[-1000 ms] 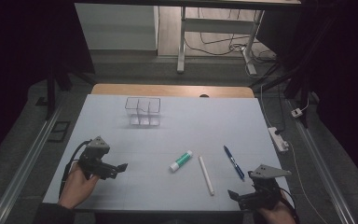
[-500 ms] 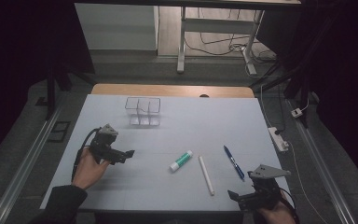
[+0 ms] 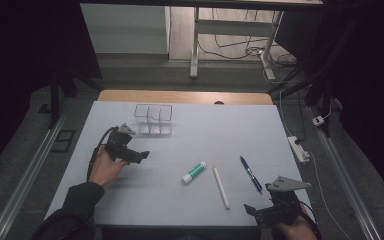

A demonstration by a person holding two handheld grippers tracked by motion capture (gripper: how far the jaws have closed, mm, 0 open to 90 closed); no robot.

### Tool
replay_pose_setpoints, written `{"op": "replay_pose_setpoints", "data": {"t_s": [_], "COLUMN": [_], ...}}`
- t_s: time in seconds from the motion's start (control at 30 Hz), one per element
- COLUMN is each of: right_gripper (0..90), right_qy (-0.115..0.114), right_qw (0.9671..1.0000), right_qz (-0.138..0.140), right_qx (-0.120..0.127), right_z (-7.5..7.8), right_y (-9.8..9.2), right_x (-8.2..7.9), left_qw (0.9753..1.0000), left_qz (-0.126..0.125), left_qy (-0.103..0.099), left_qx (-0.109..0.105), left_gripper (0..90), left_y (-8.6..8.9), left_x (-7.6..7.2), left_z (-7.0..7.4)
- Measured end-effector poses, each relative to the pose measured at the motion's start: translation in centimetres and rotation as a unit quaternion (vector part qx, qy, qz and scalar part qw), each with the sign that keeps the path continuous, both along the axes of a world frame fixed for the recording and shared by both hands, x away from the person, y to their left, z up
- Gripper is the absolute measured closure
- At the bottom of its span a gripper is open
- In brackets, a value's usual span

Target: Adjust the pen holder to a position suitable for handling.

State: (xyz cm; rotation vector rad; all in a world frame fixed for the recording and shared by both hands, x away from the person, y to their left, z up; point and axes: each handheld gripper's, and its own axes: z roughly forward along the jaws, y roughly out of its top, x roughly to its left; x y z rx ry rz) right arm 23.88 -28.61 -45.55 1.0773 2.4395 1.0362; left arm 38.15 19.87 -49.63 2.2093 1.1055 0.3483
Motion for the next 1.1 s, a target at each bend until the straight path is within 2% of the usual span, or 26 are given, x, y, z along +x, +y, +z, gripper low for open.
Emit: {"op": "replay_pose_setpoints", "data": {"t_s": [0.13,0.27,0.33,0.47,0.5,0.53,0.57,0.63,0.67,0.7,0.73,0.77,0.8,0.83,0.9,1.0,1.03,1.1], "right_gripper": [0.0,0.0,0.0,0.0,0.0,0.0,0.0,0.0,0.0,0.0,0.0,0.0,0.0,0.0,0.0,0.0,0.0,0.0], "right_qy": [0.000,0.001,0.001,0.001,0.001,0.002,0.002,0.002,0.002,0.002,0.003,0.003,0.003,0.003,0.004,0.004,0.004,0.004], "right_qw": [1.0000,1.0000,1.0000,1.0000,1.0000,1.0000,1.0000,1.0000,1.0000,1.0000,1.0000,1.0000,1.0000,1.0000,1.0000,1.0000,1.0000,1.0000], "right_qz": [0.001,0.001,0.002,0.002,0.001,0.001,0.001,0.001,0.001,0.001,0.002,0.002,0.002,0.001,0.003,0.002,0.002,0.002], "right_qx": [0.004,0.005,0.005,0.005,0.005,0.006,0.006,0.007,0.007,0.007,0.007,0.007,0.008,0.007,0.009,0.008,0.008,0.008], "right_z": [0.0,0.0,0.0,0.0,0.0,0.0,0.0,0.0,0.0,0.0,0.0,0.0,0.0,0.0,0.0,0.0,0.0,0.0], "right_y": [0.0,0.0,0.0,-0.1,-0.1,-0.1,-0.1,-0.1,-0.1,-0.1,-0.1,-0.1,-0.1,-0.1,-0.2,-0.2,-0.2,-0.2], "right_x": [0.0,0.0,0.0,0.0,0.0,0.0,0.0,0.0,0.0,0.0,0.0,0.0,0.1,0.1,0.1,0.1,0.1,0.1], "left_qw": [0.9997,0.9997,0.9997,0.9996,0.9996,0.9995,0.9992,0.9987,0.9985,0.9982,0.9979,0.9976,0.9972,0.9967,0.9956,0.9942,0.9933,0.9932], "left_qz": [-0.002,-0.003,-0.003,0.003,0.010,0.017,0.025,0.035,0.040,0.046,0.050,0.055,0.063,0.070,0.083,0.098,0.107,0.108], "left_qy": [0.005,0.019,0.022,0.027,0.025,0.027,0.032,0.036,0.038,0.039,0.040,0.041,0.041,0.041,0.043,0.045,0.043,0.042], "left_qx": [0.022,0.011,0.011,0.006,0.006,0.004,-0.002,0.002,0.005,0.007,0.006,0.002,-0.001,-0.001,-0.008,-0.009,0.003,0.008], "left_gripper": [0.0,1.7,6.1,26.4,32.2,42.7,42.7,58.6,63.9,63.9,75.0,75.0,79.8,88.5,88.7,88.8,88.8,88.8], "left_y": [-0.4,-0.2,0.1,1.2,1.5,1.8,2.0,2.6,2.8,3.0,3.2,3.4,3.6,3.8,4.0,4.1,4.0,4.0], "left_x": [1.3,2.3,2.7,3.6,3.8,4.0,4.2,4.7,4.9,5.2,5.5,5.8,6.1,6.4,7.1,8.2,8.9,9.2], "left_z": [-0.8,-1.2,-1.1,-0.7,-0.7,-0.6,-0.7,-0.7,-0.7,-0.7,-0.7,-0.7,-0.7,-0.7,-0.8,-1.1,-1.2,-1.2]}}
